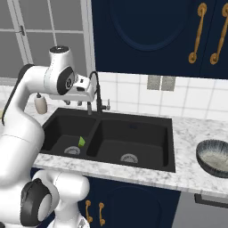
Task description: Pick the lemon wedge from the sink and place it in the bowl. Then pick the bowl and place it in the microwave. Then close the microwave door and press the start button.
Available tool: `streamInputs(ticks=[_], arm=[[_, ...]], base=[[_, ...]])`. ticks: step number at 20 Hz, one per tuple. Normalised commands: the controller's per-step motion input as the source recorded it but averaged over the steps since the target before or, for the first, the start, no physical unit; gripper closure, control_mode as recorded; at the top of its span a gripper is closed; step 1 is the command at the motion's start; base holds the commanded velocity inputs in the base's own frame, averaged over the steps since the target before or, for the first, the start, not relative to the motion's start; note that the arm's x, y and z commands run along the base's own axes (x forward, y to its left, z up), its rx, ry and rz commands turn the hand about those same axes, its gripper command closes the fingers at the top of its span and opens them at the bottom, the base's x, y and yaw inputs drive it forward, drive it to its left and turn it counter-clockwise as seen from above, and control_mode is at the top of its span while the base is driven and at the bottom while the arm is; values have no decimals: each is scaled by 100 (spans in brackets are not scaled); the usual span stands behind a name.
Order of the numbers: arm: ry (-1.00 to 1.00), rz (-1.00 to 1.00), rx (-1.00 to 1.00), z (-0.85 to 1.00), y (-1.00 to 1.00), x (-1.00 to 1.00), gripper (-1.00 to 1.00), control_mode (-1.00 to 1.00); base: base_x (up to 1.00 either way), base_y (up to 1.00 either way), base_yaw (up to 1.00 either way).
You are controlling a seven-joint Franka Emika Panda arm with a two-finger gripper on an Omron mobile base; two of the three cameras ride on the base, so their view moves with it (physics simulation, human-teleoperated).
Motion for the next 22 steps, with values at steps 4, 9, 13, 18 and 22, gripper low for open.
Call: streamInputs(ticks=[4,9,13,18,22], arm=[[1,0,-3,-3,0,0,-100,-100],[6,-2,-7,-41,8,-3,-100,-100],[1,0,0,-87,79,-20,-100,-100],[0,0,-6,-94,100,-7,-100,-100],[15,0,-27,-62,92,0,-100,-100]], base=[[0,0,0],[0,0,0],[0,0,0],[0,0,0],[0,0,0]])
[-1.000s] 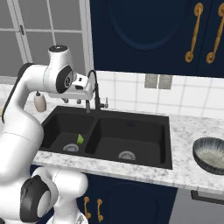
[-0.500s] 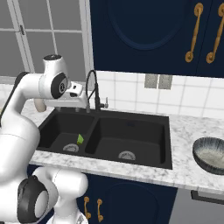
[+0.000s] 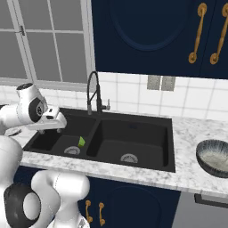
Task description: Pick the lemon wedge from the sink and place it in the bowl. Then pick the bowl and place it in the microwave. Then close the microwave door and press the start button.
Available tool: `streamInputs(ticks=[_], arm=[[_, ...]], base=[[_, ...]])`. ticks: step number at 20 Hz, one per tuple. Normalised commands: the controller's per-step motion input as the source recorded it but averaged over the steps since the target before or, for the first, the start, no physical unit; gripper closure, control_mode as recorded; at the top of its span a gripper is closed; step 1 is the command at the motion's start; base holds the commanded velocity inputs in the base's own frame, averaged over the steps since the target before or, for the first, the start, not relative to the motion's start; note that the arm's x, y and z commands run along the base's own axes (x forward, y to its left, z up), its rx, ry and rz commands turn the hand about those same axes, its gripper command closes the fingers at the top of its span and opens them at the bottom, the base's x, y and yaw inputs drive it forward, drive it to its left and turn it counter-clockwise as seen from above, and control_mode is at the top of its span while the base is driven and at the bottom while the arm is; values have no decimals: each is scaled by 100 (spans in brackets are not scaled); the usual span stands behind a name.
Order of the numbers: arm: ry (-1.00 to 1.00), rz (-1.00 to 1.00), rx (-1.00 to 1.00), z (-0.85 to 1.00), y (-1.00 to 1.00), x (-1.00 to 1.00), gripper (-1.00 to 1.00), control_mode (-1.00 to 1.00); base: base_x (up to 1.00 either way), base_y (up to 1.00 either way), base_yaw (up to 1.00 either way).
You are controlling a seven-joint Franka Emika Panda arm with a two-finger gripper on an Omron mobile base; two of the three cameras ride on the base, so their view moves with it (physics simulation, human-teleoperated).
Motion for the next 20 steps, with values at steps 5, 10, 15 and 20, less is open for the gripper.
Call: streamInputs(ticks=[5,10,15,20], arm=[[27,0,-14,-49,43,53,-100,-100],[29,0,-10,-40,-3,99,-100,-100],[21,0,-26,-58,-1,100,-100,-100],[11,0,-24,-42,2,80,-100,-100]], base=[[0,0,0],[0,0,0],[0,0,0],[0,0,0]])
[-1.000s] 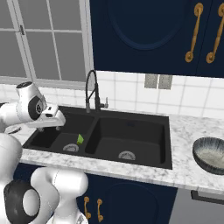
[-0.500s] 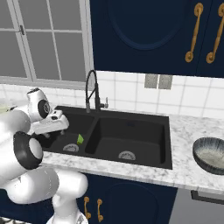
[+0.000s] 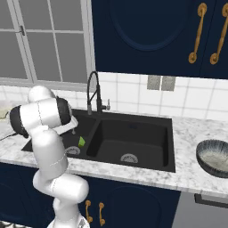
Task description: Pick the lemon wedge from the sink and place it in the bowl. Then pick the bowl and place it in the microwave. Then close the microwave door and press the start button.
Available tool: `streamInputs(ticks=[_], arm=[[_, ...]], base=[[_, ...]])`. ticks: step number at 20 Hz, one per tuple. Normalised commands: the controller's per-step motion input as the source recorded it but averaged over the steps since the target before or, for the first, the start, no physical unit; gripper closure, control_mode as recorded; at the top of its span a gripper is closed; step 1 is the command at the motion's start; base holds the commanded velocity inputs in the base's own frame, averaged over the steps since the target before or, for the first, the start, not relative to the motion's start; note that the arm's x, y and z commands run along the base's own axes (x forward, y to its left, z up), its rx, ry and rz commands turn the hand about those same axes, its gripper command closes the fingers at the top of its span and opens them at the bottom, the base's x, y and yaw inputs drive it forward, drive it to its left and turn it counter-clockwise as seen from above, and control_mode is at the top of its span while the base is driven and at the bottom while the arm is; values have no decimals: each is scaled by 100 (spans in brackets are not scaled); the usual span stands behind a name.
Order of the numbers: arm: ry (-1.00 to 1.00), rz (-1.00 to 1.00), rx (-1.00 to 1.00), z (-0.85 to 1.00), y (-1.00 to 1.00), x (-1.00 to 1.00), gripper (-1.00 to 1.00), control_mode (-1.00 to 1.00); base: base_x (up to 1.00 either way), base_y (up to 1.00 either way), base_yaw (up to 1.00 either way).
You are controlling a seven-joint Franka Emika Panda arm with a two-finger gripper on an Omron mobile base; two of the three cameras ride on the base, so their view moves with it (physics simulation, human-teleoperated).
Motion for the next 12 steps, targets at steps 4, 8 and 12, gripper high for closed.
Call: streamInputs(ticks=[4,8,12], arm=[[0,0,-19,-64,5,48,-100,-100],[0,0,-9,-58,0,42,-100,-100],[0,0,-4,-47,0,47,-100,-100]], base=[[0,0,0],[0,0,0],[0,0,0]])
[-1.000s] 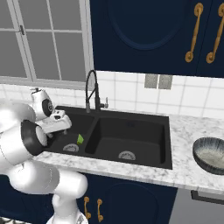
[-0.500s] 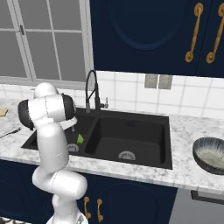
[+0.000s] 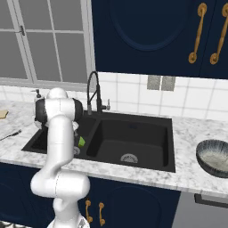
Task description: Pick the lemon wedge from the sink and place it in the bowl. Then pick the bowl and place it in the microwave. Then close the microwave door and press the start button.
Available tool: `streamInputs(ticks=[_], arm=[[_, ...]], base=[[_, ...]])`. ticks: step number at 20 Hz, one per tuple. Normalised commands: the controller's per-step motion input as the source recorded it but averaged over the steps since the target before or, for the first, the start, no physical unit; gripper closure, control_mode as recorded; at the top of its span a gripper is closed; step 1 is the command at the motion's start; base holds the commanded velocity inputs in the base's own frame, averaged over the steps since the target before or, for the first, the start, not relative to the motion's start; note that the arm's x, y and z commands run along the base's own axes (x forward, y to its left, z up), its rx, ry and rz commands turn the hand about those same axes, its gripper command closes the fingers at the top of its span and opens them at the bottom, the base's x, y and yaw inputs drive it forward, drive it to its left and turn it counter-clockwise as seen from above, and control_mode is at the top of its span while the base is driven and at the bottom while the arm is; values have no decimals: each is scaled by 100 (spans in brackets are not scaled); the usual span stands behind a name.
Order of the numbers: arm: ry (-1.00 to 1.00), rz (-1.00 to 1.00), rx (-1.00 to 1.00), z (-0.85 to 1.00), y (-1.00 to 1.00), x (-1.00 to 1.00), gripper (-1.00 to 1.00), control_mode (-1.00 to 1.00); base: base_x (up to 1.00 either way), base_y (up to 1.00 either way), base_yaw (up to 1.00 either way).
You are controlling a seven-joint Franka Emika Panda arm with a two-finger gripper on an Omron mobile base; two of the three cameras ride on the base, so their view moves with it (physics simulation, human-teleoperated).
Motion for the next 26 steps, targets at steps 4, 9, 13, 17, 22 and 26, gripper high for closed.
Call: streamInputs(ticks=[4,9,13,17,22,26], arm=[[0,0,-1,-50,0,49,-100,-100],[0,0,0,-51,-11,46,-100,-100],[0,0,0,-50,-18,44,-100,-100],[0,0,0,-60,-7,52,-100,-100],[0,0,0,-49,0,39,-100,-100],[-1,0,0,-56,-2,6,-100,-100]], base=[[0,0,0],[0,0,0],[0,0,0],[0,0,0],[0,0,0],[0,0,0]])
